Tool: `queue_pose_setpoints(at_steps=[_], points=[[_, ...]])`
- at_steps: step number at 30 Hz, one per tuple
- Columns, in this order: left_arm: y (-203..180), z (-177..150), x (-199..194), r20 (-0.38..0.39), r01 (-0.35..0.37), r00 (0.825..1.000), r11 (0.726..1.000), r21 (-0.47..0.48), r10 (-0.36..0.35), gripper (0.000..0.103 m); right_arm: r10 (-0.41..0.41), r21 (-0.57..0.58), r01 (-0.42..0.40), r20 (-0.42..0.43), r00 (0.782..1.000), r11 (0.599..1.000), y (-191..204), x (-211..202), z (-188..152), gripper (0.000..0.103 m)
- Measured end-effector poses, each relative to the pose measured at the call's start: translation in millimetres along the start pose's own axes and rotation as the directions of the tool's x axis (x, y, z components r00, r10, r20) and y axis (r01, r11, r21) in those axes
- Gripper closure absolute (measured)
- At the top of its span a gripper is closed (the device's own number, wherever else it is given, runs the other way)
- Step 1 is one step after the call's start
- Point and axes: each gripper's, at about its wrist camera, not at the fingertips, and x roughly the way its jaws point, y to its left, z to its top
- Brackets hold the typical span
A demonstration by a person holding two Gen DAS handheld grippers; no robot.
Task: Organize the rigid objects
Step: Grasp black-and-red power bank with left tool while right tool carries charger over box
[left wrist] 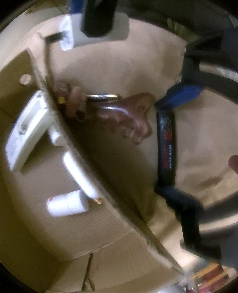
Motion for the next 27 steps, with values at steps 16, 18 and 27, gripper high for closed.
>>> queue_pose_setpoints(at_steps=[16,18,27], points=[[3.1,-2.3,-27.2,0.053,-0.029,0.998,0.998,-0.059,0.032,0.025,-0.029,0.016,0.030,-0.006,1.000,0.999,-2.8,2.9,-0.7,0.059],[7.0,-6.3,-37.0,0.081,-0.031,0.996,0.996,-0.087,0.038,0.025,-0.028,0.010,0.028,0.002,1.000,1.000,-1.5,0.7,-1.0,0.059],[31.0,-22.3,-104.2,0.304,0.005,0.948,0.950,-0.311,0.094,0.025,-0.002,0.008,0.001,0.162,0.987,1.000,2.7,-32.1,7.5,0.059]])
